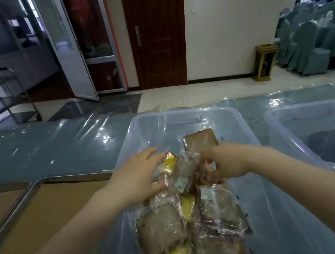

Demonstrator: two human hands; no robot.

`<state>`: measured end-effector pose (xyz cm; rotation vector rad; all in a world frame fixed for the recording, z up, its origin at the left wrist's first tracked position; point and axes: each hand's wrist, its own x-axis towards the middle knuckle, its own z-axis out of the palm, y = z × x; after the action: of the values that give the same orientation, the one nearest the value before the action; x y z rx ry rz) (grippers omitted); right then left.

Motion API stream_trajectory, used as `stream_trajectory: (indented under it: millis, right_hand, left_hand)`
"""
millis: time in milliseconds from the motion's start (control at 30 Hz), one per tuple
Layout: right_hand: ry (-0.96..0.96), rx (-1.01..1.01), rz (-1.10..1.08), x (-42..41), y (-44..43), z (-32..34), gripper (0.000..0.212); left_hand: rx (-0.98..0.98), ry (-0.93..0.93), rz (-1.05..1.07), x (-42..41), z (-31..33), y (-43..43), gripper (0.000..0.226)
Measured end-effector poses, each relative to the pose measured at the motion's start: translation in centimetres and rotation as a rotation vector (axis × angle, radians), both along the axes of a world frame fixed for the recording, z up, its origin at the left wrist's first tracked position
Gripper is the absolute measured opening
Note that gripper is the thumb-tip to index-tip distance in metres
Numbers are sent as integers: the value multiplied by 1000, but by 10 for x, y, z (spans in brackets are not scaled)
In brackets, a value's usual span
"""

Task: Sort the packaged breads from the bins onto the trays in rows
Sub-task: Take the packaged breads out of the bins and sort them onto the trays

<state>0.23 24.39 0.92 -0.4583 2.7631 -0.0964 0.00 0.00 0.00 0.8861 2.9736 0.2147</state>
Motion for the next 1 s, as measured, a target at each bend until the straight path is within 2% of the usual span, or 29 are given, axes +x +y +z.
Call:
stream_trajectory:
  millis: [67,167,233,300,400,533,633,800,900,1000]
  right_hand:
    - [-90,108,34,-16,-6,-11,23]
    - [-220,197,73,-33,-17,-33,48]
    - [-249,173,80,-38,-19,-43,66]
    - [-237,190,96,-39,-18,-53,74]
    - [-240,248,132,-33,-21,-64,87]
    - [-199,263,216,-26,-30,-68,85]
    - [-202,356,290,-18,-33,-69,88]
    - [-112,518,395,2,-33,-69,75]
    - [-81,531,439,6,-33,-62,75]
    - [-68,556,462,7,-28,-61,59]
  left_hand:
    - [-123,-154,18,-12,-11,9,93]
    - [-267,-235,49,-25,-34,21,116]
    - [-295,-291,96,-32,-49,22,127]
    - [-344,-320,119,-32,-59,20,132]
    - [-417,-300,104,-21,-70,23,137]
    - [-499,-200,148,-6,-73,32,142]
    - [-433,-223,250,-4,-70,32,132]
    - [-382,-91,269,1,-67,31,84]
    - [-411,-20,261,4,-63,30,80]
    - [-410,50,252,5,-62,30,71]
